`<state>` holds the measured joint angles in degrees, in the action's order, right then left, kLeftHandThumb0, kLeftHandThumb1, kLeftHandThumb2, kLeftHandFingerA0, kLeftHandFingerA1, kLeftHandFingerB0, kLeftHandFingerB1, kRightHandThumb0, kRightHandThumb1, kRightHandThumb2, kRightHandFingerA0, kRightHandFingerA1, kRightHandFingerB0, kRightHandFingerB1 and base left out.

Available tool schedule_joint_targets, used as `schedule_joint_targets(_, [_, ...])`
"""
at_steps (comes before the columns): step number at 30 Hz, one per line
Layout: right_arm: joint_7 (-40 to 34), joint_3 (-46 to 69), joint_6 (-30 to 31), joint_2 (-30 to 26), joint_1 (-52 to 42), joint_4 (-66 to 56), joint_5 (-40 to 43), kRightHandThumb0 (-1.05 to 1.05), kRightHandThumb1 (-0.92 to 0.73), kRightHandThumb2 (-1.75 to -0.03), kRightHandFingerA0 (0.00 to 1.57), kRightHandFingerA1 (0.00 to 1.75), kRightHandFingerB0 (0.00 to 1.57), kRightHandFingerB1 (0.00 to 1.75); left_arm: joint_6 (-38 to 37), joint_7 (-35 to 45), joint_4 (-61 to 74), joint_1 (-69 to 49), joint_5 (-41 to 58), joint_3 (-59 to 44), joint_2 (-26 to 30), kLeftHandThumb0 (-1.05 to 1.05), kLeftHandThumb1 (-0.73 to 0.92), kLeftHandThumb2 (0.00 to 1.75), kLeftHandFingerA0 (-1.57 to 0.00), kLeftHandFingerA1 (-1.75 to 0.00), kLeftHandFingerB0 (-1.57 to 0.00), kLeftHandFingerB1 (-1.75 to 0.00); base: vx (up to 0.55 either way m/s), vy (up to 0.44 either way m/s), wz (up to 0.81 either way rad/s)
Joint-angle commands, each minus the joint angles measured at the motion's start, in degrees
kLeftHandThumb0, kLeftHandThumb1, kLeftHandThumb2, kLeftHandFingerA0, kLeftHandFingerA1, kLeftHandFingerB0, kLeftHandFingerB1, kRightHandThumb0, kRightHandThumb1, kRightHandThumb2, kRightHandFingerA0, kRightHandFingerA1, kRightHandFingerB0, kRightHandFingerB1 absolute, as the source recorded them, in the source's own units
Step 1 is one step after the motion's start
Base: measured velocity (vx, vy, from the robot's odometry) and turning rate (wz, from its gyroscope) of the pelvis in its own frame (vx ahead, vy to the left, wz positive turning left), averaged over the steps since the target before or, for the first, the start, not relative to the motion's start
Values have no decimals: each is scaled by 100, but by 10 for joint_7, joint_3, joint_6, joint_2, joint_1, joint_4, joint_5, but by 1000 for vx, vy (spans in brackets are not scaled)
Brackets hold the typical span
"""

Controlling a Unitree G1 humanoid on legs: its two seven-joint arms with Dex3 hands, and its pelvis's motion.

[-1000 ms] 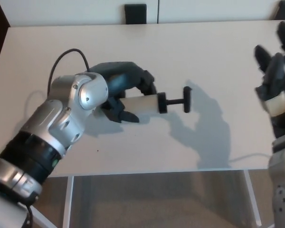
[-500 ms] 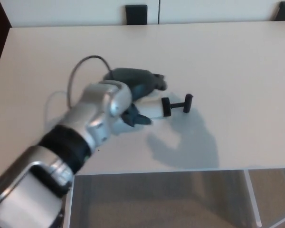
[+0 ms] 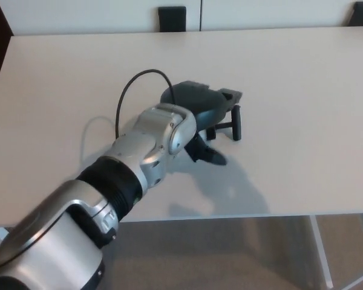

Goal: The robot walks towards a desk on which an air pump is kept in the middle. It lifts it up and holds it with its left hand and uses its right hand to compress it by pushing its handle inwards.

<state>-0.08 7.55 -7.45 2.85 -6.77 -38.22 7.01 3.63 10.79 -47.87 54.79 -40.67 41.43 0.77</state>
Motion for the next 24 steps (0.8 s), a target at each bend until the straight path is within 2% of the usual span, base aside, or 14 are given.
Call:
schedule_joint_targets(1, [26,19,-29,-20,-40,-20,29,-84,-91,-68,32,30,21,27,-11,30,58,22,6,-29,40,-101,68,61,0,0,0,0,0,0,0])
schedule_joint_targets(2, [38,32,-39,-28,-63,-20,40,-82,-91,-70,27,30,17,27,-21,42,131,18,11,-55,80,-97,55,97,0,0,0,0,0,0,0])
schedule_joint_targets(5, [62,59,-63,-44,-102,-16,64,-81,-92,-71,27,31,17,27,-42,60,274,11,30,-120,159,-98,55,97,0,0,0,0,0,0,0])
schedule_joint_targets(6, [74,69,-74,-49,-111,-10,76,-81,-92,-70,26,30,17,27,-50,62,315,8,39,-146,182,-99,66,65,0,0,0,0,0,0,0])
schedule_joint_targets(8, [88,79,-86,-54,-119,-4,91,-81,-92,-70,26,30,17,27,-55,65,359,3,47,-173,204,-99,66,65,0,0,0,0,0,0,0])
schedule_joint_targets(9, [97,86,-87,-57,-133,-10,107,-82,-90,-69,26,30,18,27,-49,89,422,-10,73,-212,228,-92,52,93,0,0,0,-2,0,0,0])
schedule_joint_targets(11, [102,90,-86,-59,-142,-15,117,-82,-90,-69,26,30,18,27,-44,107,464,-20,91,-238,243,-92,52,93,0,0,0,-2,0,0,0])
schedule_joint_targets(12, [113,97,-85,-62,-163,-27,135,-83,-89,-68,24,29,17,26,-42,137,558,-51,124,-291,276,-100,63,65,0,0,0,0,0,0,0])
schedule_joint_targets(13, [118,100,-86,-64,-172,-32,142,-83,-89,-68,24,29,17,26,-44,147,597,-67,134,-311,290,-100,63,65,0,0,0,0,0,0,0])
schedule_joint_targets(14, [122,103,-90,-64,-185,-39,145,-85,-89,-68,24,30,17,26,-38,173,667,-95,163,-351,310,-92,51,93,0,0,0,-2,0,0,0])
schedule_joint_targets(16, [126,107,-97,-65,-203,-49,142,-86,-91,-68,25,29,17,27,-27,213,769,-143,216,-417,334,-88,49,90,0,0,0,-2,0,0,0])
schedule_joint_targets(17, [126,107,-97,-65,-203,-49,142,-86,-91,-68,25,29,17,27,-27,213,769,-143,216,-417,334,-88,49,90,0,0,0,-2,0,0,0])
schedule_joint_targets(20, [129,108,-105,-65,-224,-59,128,-86,-90,-69,26,30,17,26,-8,265,887,-218,294,-512,360,-88,48,90,0,0,0,-1,0,0,0])
schedule_joint_targets(24, [132,106,-128,-58,-240,-59,122,-84,-91,-69,26,31,17,26,-10,280,949,-280,358,-581,356,-83,47,86,0,0,0,-1,0,0,0])
